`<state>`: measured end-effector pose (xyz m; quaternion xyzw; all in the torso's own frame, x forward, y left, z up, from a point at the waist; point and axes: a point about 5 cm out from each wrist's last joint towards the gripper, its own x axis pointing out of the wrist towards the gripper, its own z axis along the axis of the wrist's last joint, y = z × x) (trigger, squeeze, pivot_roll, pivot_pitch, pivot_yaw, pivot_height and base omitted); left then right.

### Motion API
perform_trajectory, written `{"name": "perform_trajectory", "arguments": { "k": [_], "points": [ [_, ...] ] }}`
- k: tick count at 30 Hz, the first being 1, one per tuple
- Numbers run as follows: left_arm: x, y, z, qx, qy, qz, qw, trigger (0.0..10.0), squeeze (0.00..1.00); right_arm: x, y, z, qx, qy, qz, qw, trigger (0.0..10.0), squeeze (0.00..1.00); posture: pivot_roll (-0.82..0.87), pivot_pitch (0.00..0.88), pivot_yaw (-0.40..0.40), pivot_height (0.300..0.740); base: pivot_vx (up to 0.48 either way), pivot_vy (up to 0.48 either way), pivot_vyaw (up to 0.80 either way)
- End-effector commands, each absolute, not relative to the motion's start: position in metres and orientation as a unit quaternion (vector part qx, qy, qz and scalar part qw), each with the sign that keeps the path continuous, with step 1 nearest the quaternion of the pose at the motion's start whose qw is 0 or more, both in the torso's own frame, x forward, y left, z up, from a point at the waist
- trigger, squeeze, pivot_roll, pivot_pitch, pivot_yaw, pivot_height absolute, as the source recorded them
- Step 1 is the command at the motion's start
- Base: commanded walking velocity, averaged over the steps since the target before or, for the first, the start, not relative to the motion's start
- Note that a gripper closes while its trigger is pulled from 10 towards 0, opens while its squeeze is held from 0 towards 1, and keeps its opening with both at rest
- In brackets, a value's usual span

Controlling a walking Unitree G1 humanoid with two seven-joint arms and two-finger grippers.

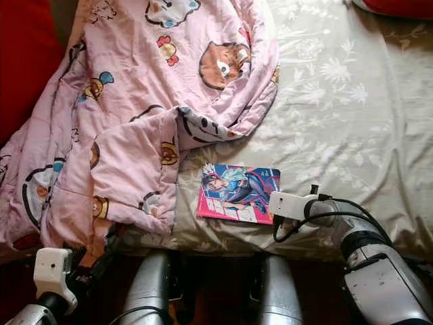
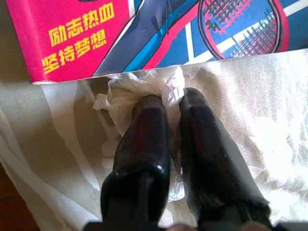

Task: Clean up the room

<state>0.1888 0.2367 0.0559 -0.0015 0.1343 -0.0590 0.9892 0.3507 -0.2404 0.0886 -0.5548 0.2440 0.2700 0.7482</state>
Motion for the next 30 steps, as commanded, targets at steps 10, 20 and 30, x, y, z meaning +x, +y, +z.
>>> {"name": "perform_trajectory", "arguments": {
  "k": [10, 20, 30],
  "points": [
    [0.183, 0.243, 0.036, -0.007, 0.165, -0.037, 0.986, 10.0, 0.00, 0.338, -0.259, 0.079, -0.383, 0.233, 0.186, 0.874, 0.0, 0.00, 0.17, 0.371, 0.080, 0.633, 0.000, 0.000, 0.00],
    [0.202, 0.242, 0.024, -0.019, 0.164, -0.027, 0.986, 10.0, 0.00, 0.317, -0.270, 0.072, -0.193, 0.140, 0.124, 0.963, 0.0, 0.00, 0.11, 0.317, 0.060, 0.633, 0.000, 0.000, 0.00],
    [0.223, 0.234, -0.005, -0.030, 0.193, -0.020, 0.981, 10.0, 0.00, 0.255, -0.253, 0.014, 0.166, 0.052, -0.120, 0.977, 10.0, 0.00, -0.02, 0.143, 0.043, 0.633, 0.000, 0.000, 0.00]
  ]
}}
